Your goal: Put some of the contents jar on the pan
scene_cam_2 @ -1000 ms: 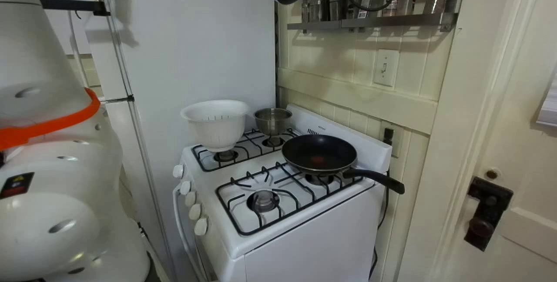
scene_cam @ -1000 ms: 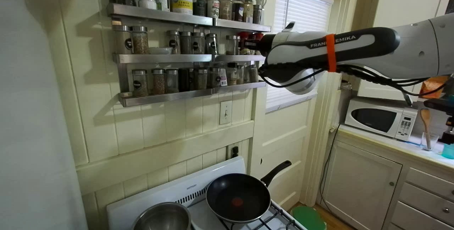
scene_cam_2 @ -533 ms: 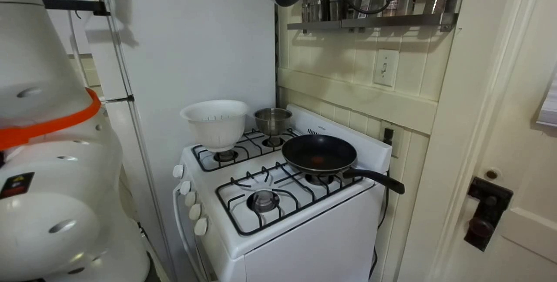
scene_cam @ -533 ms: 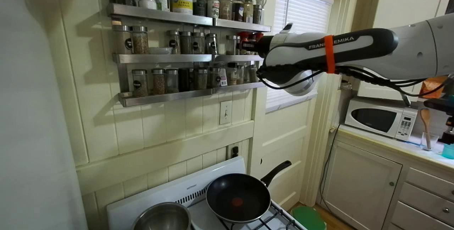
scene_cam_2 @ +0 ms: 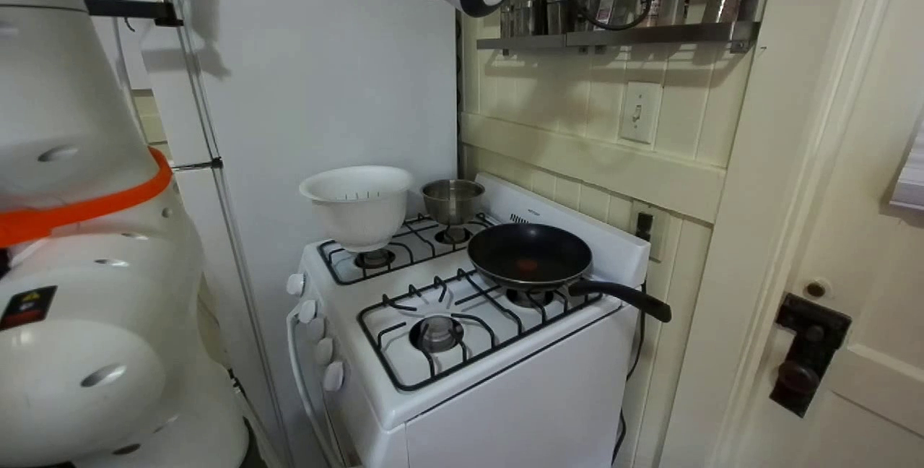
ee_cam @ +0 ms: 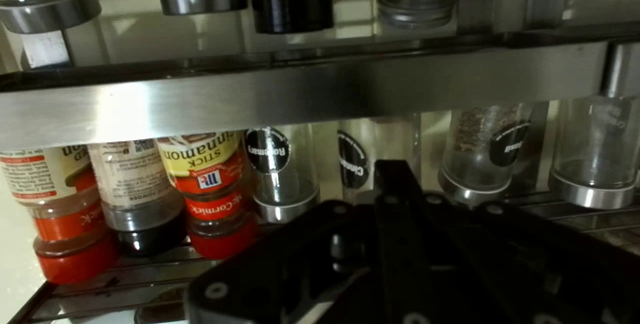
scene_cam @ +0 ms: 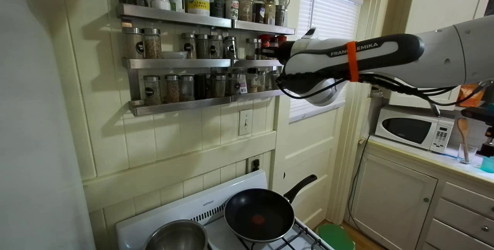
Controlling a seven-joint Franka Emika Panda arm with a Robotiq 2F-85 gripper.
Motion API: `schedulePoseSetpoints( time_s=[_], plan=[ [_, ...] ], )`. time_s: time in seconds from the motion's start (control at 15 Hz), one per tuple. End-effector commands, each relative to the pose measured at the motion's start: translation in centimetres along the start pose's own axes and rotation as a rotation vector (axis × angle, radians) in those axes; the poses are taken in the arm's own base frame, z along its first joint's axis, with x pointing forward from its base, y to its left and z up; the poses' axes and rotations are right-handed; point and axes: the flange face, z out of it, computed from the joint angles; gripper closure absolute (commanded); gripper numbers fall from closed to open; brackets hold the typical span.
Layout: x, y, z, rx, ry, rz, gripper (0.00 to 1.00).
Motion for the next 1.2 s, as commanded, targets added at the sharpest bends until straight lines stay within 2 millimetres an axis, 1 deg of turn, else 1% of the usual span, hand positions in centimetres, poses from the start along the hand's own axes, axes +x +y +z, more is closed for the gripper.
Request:
schedulePoseSetpoints(
  time_s=[0.0, 0.8, 0.93, 1.13],
  plan=[
    [-0.3, -0.4, 1.1, 0.001, 0.036, 0.005, 1.0],
    [-1.2, -1.1, 2.3, 0.021, 0.049, -0.002, 1.0],
    [-1.3, -1.0, 2.1, 0.019, 0.039, -0.008, 1.0],
    [-0.8, -0.8, 1.3, 0.014, 0.024, -0.009, 1.0]
  ],
)
